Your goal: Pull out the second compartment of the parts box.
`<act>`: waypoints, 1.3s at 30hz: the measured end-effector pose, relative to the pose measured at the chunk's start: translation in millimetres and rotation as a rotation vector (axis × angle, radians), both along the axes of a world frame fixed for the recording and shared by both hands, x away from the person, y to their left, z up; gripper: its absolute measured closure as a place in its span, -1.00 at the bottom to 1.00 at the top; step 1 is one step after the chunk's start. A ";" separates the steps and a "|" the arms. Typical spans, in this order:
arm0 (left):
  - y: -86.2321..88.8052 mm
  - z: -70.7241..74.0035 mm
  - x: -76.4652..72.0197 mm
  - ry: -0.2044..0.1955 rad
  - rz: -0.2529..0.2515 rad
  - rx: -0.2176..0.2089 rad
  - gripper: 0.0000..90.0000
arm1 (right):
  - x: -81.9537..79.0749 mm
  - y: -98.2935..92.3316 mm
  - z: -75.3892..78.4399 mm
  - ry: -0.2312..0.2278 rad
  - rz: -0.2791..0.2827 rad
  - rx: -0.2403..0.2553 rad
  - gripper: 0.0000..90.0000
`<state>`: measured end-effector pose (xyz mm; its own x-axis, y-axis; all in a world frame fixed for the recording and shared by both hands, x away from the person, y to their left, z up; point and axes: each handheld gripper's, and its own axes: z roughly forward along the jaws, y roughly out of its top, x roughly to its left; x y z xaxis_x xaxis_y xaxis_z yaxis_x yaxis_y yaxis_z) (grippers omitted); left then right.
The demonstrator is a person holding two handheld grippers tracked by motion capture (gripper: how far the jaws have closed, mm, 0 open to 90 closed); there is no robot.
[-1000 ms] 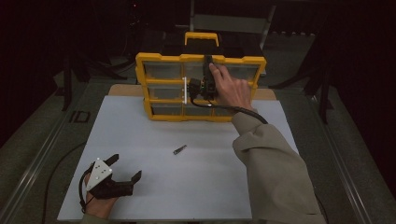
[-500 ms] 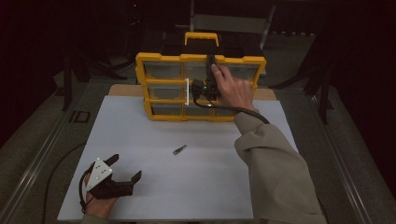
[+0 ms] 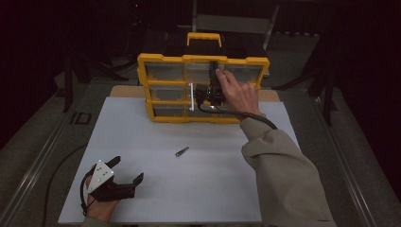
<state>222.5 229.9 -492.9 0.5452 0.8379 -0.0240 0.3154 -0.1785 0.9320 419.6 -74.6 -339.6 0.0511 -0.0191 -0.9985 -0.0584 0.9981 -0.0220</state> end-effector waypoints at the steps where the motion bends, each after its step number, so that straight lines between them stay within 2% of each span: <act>1: 0.0 0.0 0.0 0.000 0.000 0.001 -1.00 | -0.6 0.1 0.5 0.009 -0.002 -0.003 0.56; 12: -0.2 0.0 -0.2 -0.001 0.001 0.002 -1.00 | -3.0 2.5 1.0 0.052 -0.012 0.000 0.74; 15: -0.1 0.1 -0.2 -0.001 0.000 0.001 -1.00 | -3.5 2.7 0.2 0.050 -0.014 0.013 0.74; 20: -0.5 0.0 -0.2 0.000 -0.002 0.004 -1.00 | -4.8 3.2 -2.9 0.036 -0.016 -0.009 0.75; 39: -0.5 0.0 -0.2 0.000 0.000 0.004 -1.00 | -14.0 4.4 -1.3 0.050 -0.029 -0.004 0.77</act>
<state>222.3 229.4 -492.9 0.5453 0.8380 -0.0203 0.3153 -0.1826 0.9313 405.6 -70.2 -340.9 0.0006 -0.0243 -0.9997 -0.0307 0.9992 -0.0243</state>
